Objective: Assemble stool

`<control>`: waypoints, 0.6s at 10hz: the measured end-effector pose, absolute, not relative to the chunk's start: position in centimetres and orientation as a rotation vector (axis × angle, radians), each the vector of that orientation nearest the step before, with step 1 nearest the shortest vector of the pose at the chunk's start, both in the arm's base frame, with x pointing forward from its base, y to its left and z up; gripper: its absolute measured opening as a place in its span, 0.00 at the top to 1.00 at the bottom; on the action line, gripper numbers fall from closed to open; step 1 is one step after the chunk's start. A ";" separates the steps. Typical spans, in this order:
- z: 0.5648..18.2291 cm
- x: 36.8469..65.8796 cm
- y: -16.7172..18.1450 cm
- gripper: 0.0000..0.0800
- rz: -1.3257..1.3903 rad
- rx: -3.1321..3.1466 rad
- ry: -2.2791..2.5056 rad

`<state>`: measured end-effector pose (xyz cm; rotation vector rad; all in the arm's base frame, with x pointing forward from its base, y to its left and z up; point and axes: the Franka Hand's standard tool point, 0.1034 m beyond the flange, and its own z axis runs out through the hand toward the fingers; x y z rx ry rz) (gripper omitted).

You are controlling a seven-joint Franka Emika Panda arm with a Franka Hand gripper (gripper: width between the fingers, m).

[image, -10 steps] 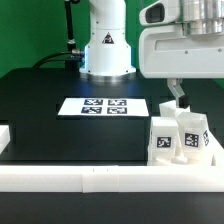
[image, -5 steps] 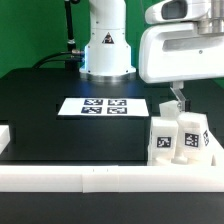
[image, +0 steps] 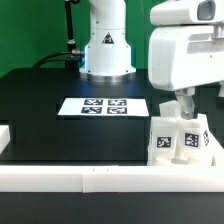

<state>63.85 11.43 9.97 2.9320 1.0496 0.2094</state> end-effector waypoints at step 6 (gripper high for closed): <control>8.4 63.7 10.8 0.19 0.174 2.759 1.356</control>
Offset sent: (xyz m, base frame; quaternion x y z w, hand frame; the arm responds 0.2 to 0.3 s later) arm -0.0018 0.0065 -0.0127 0.0081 0.0186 -0.0045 0.9998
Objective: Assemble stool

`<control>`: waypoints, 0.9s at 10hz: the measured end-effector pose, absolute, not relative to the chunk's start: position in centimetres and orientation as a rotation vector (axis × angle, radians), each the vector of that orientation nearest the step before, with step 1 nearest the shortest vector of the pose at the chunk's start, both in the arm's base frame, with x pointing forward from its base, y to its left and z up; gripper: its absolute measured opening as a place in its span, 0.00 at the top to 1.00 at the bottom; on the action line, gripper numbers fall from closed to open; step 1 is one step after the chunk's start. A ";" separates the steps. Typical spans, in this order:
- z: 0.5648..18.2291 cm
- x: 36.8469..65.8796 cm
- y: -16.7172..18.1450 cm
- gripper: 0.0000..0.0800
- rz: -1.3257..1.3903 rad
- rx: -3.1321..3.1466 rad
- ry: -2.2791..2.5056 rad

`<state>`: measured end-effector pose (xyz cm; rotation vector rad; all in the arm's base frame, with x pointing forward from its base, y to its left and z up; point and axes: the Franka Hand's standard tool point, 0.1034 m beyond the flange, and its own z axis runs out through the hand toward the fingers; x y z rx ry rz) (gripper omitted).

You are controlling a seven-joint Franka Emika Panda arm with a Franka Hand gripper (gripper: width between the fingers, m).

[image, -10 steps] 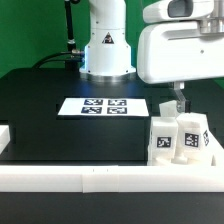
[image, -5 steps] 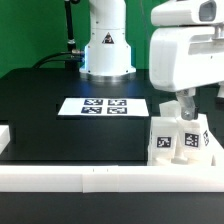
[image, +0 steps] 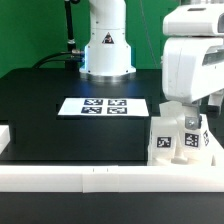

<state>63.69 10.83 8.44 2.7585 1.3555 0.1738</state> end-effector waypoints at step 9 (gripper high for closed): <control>8.3 63.8 10.5 0.58 0.185 2.888 1.084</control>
Offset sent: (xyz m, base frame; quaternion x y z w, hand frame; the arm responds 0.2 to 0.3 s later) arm -0.0021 0.0050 0.0025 -0.0130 0.0106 0.0072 0.9998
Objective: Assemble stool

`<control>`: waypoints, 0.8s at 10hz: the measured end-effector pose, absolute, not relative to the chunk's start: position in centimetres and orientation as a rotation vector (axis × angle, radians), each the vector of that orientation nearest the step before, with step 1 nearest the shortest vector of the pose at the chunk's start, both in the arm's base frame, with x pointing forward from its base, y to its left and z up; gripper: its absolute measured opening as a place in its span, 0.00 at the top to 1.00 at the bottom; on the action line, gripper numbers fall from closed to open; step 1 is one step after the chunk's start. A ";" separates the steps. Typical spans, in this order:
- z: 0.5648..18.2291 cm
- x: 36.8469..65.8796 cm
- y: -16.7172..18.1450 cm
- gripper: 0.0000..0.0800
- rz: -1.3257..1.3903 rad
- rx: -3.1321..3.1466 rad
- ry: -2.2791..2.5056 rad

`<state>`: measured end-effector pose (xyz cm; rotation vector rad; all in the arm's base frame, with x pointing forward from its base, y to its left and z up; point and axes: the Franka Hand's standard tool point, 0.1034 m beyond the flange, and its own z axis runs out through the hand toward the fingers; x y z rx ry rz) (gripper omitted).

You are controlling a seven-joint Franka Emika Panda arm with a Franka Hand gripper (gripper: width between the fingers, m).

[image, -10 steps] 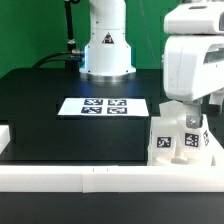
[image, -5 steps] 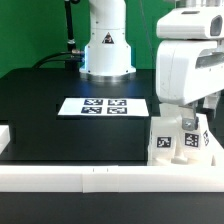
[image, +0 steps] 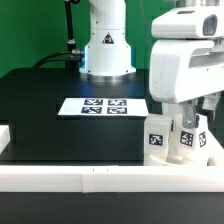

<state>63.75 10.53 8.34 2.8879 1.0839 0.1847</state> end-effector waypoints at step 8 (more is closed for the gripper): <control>8.1 63.6 11.4 0.58 0.215 3.108 -0.551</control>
Offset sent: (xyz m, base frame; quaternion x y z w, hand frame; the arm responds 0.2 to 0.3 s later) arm -0.0064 0.0038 -0.0053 0.0094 -0.0015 0.2783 0.9604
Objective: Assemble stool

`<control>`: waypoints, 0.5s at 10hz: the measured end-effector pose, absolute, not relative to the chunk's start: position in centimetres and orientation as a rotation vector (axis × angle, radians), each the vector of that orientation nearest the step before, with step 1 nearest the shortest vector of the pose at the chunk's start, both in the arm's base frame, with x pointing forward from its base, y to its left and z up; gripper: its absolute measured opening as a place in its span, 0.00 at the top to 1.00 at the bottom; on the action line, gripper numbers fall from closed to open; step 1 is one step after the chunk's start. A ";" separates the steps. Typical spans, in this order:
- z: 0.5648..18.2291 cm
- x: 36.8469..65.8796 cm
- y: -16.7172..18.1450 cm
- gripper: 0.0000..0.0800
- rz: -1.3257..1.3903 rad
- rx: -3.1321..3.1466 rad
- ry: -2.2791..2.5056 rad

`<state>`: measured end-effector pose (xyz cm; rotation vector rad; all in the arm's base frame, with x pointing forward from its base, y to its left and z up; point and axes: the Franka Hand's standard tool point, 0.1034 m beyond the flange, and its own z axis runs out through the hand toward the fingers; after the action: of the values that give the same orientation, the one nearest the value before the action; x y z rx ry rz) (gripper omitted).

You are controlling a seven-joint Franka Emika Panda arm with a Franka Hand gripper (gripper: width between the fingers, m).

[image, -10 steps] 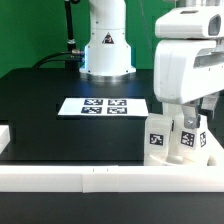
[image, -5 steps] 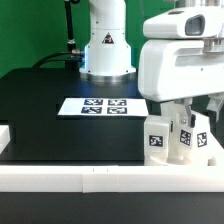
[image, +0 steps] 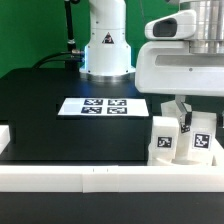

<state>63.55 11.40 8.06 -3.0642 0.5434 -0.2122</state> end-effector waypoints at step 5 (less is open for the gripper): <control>8.1 63.5 11.2 0.58 -0.191 -2.822 1.232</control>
Offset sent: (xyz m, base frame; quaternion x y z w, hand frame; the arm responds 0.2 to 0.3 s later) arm 0.0000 0.0000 0.0000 0.0000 0.0000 0.3523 0.9359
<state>63.52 11.19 8.10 -2.8224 1.2322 -0.1914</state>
